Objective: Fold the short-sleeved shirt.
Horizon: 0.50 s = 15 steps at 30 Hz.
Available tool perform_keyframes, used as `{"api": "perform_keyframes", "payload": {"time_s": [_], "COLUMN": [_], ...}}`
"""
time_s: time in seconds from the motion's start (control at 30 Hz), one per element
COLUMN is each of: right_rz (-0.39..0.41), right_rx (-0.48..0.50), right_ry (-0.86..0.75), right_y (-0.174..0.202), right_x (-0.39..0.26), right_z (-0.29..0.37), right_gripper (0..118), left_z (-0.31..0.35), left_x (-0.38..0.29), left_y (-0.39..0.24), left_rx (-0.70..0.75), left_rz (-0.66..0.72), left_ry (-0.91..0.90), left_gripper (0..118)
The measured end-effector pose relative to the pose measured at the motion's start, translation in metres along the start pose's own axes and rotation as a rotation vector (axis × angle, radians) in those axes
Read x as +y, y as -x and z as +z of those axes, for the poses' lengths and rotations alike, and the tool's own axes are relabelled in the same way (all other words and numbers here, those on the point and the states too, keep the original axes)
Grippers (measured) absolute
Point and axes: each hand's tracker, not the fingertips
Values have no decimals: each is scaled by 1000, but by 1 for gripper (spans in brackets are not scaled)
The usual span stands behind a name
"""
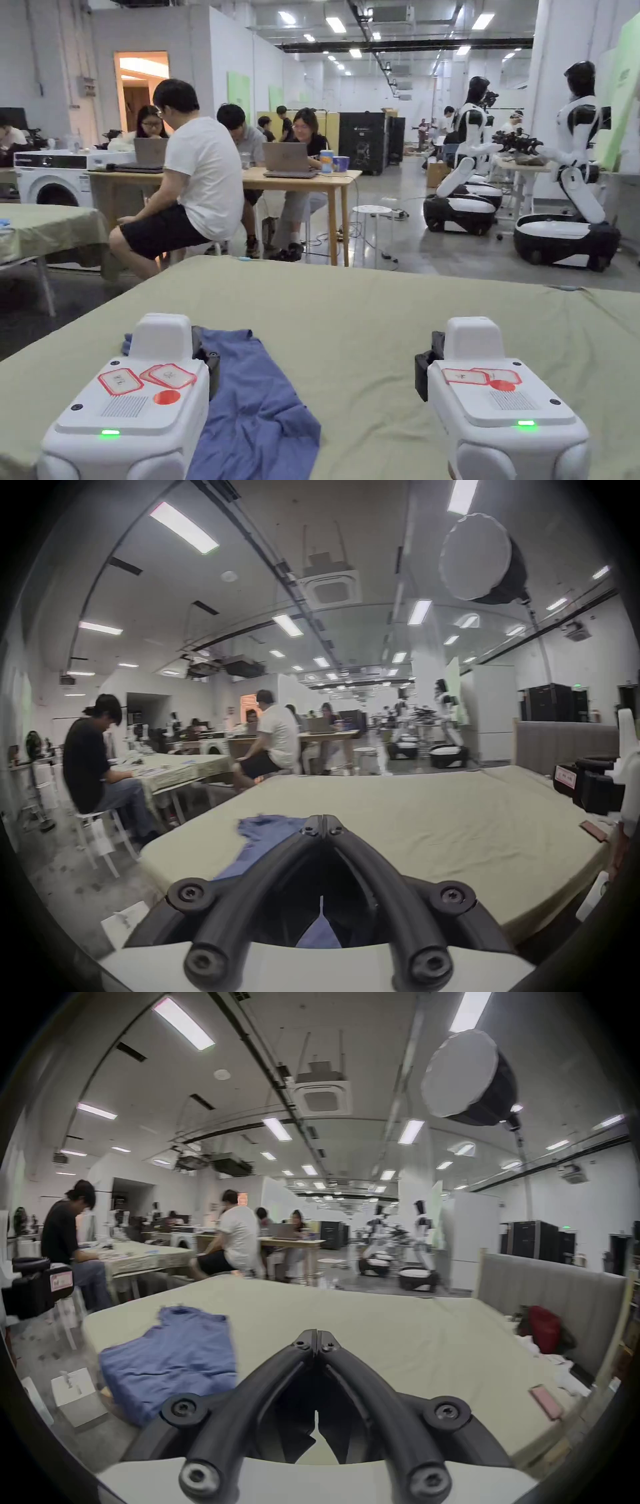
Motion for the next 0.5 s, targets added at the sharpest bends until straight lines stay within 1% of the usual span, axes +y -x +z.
{"api": "perform_keyframes", "payload": {"time_s": [0.1, 0.17, 0.23, 0.33, 0.4, 0.47, 0.5], "right_rz": [14, 17, 29, 34, 51, 66, 71], "right_rx": [120, 167, 178, 200, 210, 211, 205], "right_ry": [20, 34, 43, 61, 81, 108, 130], "right_y": [53, 77, 90, 96, 94, 86, 83], "right_x": [-5, -10, -14, -21, -25, -27, -29], "right_z": [-13, -20, -27, -40, -53, -66, -75], "right_gripper": [0, 0, 0, 0, 0, 0, 0], "left_z": [5, 6, 0, -27, -60, -101, -125], "left_x": [-4, -12, -22, -40, -53, -64, -69], "left_y": [48, 71, 82, 83, 68, 49, 36], "left_rx": [109, 158, 157, 49, -6, -92, -111], "left_rz": [3, 1, 0, 13, 34, 31, 24], "left_ry": [36, 63, 109, 230, 282, 354, 399], "left_gripper": [0, 0, 0, 0, 0, 0, 0]}}
